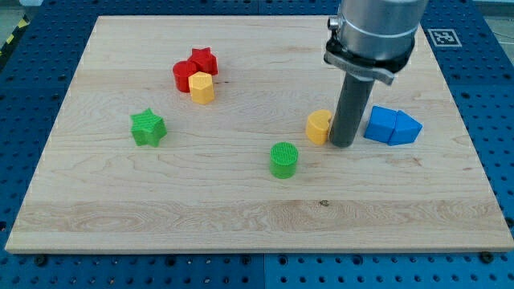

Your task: Move the green circle slightly towards the center of the board

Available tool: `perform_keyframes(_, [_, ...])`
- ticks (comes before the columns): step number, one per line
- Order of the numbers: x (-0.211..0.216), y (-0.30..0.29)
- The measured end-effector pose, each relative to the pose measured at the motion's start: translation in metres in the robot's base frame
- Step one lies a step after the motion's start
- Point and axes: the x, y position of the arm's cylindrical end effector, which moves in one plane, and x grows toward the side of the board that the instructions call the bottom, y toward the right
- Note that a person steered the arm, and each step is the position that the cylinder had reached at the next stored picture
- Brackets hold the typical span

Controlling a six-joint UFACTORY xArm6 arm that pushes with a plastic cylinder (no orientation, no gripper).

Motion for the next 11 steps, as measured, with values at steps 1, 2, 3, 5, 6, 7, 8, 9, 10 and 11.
perform_keyframes(1, [0.009,-0.009])
perform_keyframes(2, [-0.027,-0.010])
perform_keyframes(3, [-0.029,-0.024])
perform_keyframes(5, [-0.060,-0.076])
perform_keyframes(6, [-0.060,-0.098])
perform_keyframes(7, [-0.060,-0.098])
perform_keyframes(8, [-0.067,-0.113])
perform_keyframes(9, [-0.082,-0.116])
perform_keyframes(10, [-0.081,-0.132])
perform_keyframes(11, [-0.081,-0.134])
